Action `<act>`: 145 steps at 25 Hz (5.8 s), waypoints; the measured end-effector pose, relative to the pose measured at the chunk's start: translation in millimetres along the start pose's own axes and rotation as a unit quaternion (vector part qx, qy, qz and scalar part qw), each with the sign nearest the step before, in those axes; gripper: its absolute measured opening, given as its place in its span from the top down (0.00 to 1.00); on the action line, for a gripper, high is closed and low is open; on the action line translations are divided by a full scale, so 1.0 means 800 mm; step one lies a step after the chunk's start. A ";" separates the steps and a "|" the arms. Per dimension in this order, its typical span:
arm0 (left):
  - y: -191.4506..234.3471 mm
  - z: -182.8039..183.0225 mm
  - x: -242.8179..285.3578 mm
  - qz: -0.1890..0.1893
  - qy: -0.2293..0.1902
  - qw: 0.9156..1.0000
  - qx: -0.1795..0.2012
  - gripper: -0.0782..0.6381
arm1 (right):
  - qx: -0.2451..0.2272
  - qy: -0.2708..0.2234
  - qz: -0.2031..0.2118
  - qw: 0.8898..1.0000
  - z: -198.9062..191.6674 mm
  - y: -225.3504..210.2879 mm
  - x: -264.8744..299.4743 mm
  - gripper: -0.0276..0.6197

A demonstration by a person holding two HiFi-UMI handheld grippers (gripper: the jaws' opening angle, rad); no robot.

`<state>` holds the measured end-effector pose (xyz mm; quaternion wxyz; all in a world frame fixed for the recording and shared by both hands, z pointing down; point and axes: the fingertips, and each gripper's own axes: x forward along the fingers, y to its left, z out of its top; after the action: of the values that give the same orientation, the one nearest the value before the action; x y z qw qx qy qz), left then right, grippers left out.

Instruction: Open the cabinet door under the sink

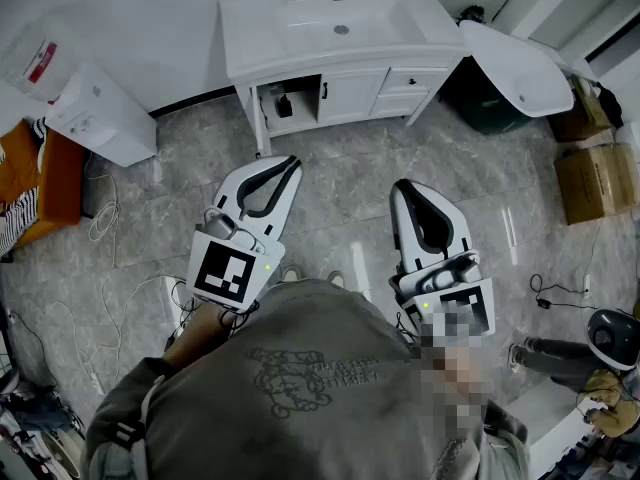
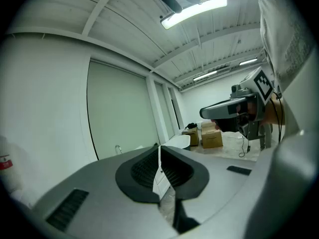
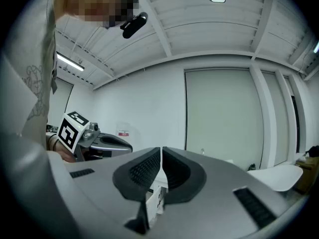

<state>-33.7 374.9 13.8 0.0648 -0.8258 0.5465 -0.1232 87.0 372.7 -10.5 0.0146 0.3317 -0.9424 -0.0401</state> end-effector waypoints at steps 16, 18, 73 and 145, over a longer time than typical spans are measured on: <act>-0.035 0.009 0.011 0.005 0.006 1.000 0.005 0.85 | 0.028 -0.008 -0.009 1.000 -0.006 -0.036 -0.030 0.91; -0.043 0.011 0.014 0.004 0.007 1.000 0.005 0.85 | 0.033 -0.009 -0.007 0.999 -0.008 -0.040 -0.036 0.91; 0.058 -0.048 0.155 0.018 0.029 0.999 -0.029 0.85 | 0.038 0.061 0.037 0.997 -0.082 -0.129 0.126 0.91; 0.306 -0.337 0.499 0.026 0.119 0.988 -0.091 0.85 | 0.112 0.178 0.051 0.976 -0.405 -0.300 0.559 0.79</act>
<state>-176.3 -80.9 267.1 -0.0728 -0.7931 0.5806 -0.1690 -94.0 -115.3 292.5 0.1464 0.2846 -0.9390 0.1261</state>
